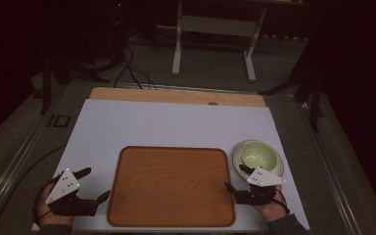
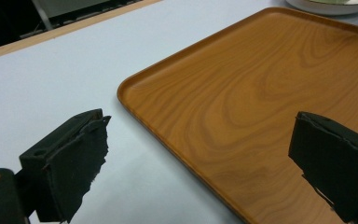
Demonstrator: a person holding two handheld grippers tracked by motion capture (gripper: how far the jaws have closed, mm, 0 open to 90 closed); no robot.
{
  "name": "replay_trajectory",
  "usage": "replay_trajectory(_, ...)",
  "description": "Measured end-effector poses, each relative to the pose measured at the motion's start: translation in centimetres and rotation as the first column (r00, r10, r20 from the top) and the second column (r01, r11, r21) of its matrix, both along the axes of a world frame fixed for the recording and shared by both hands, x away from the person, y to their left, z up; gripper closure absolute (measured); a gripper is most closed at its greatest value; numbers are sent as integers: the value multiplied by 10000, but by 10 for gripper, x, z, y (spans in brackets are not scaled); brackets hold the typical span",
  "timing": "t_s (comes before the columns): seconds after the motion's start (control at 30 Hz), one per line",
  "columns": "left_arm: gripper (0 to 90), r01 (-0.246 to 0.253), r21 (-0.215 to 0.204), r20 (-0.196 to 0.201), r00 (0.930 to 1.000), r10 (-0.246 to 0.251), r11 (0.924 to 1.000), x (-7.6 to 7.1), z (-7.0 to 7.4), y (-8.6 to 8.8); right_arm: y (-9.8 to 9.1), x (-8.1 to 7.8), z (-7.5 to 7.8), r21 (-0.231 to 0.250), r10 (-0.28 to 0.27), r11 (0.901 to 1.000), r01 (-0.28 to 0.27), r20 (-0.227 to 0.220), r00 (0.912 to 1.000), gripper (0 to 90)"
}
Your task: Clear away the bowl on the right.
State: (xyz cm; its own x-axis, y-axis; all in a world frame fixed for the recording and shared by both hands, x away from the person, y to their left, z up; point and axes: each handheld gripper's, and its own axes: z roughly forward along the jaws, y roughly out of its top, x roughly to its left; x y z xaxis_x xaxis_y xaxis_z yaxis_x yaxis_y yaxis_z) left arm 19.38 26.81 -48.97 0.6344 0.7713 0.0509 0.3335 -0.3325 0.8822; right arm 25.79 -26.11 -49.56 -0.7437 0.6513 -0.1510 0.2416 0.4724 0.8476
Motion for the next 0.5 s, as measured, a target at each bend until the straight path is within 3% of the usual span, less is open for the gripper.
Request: replay_trajectory(0.5,44,-145,-131,77,9999,146,9998,0,0,2,-14,10,17,210,-403,9990,395,371,9985,203)
